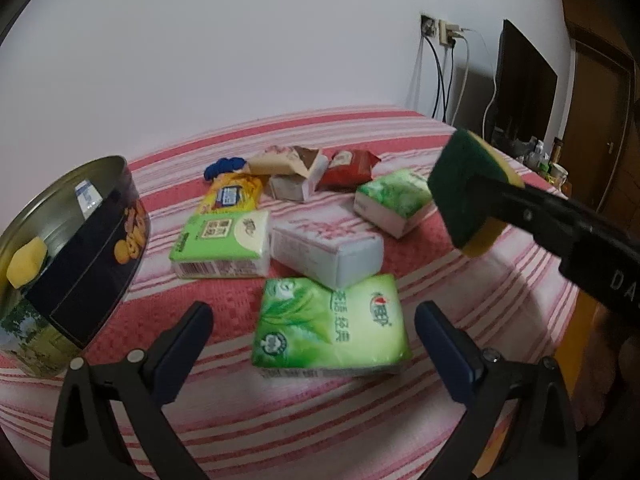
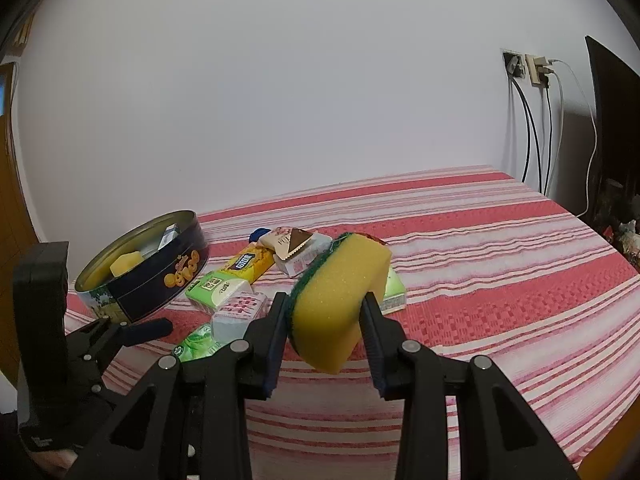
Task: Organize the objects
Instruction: 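Grasp the green tissue packet with the left tool, then carry the green packet with the left tool while the right tool carries the scrub sponge to the tin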
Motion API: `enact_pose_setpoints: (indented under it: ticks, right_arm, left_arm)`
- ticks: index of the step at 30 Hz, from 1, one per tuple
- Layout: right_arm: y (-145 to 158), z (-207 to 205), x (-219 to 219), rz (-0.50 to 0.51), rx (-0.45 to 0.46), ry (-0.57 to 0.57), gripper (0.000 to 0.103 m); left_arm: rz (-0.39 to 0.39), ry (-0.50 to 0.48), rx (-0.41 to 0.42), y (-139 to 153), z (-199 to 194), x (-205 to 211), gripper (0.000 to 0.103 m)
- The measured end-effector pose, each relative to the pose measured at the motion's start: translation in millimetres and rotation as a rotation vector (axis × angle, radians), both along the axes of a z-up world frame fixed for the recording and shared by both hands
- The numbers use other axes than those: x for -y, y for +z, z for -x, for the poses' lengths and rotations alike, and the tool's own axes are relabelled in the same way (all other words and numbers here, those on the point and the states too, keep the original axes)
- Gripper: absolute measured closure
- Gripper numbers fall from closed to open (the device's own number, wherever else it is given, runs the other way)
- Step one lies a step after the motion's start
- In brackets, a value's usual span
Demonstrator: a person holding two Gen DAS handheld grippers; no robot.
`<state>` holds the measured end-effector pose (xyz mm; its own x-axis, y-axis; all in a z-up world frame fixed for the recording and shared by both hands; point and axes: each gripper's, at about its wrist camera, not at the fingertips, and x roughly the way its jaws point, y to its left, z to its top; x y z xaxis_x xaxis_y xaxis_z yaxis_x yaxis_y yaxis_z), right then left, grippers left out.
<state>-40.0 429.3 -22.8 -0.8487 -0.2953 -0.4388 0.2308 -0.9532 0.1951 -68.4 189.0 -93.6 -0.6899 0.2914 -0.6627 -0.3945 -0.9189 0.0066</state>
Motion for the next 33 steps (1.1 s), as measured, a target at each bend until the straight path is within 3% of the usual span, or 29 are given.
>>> enact_pose_setpoints:
  ticks: [1, 2, 3, 10, 19, 33]
  right_arm:
    - [-0.4, -0.1, -0.1, 0.001, 0.000, 0.002, 0.065]
    - [-0.7, -0.1, 0.7, 0.003, 0.000, 0.005, 0.065]
    - [-1.2, -0.6, 1.3, 0.003, 0.000, 0.007, 0.065]
    - [3.3, -4.7, 7.0, -0.007, -0.021, 0.021, 0.065]
    - [7.1, -6.5, 17.4, -0.018, -0.036, 0.037, 0.065]
    - [8.2, -10.5, 31.1, -0.033, -0.032, 0.079, 0.065]
  left_arm:
    - [-0.001, 0.000, 0.007, -0.9, 0.8, -0.4, 0.006]
    - [-0.009, -0.010, 0.017, -2.8, 1.8, -0.3, 0.022]
    - [-0.016, -0.031, 0.035, -5.8, 3.4, -0.4, 0.032]
    - [-0.012, -0.051, 0.024, -3.0, -3.9, 2.6, 0.032]
    - [-0.057, -0.013, -0.097, 31.8, -16.5, 28.3, 0.032]
    - [-0.076, 0.043, -0.111, 33.8, -15.6, 46.2, 0.032]
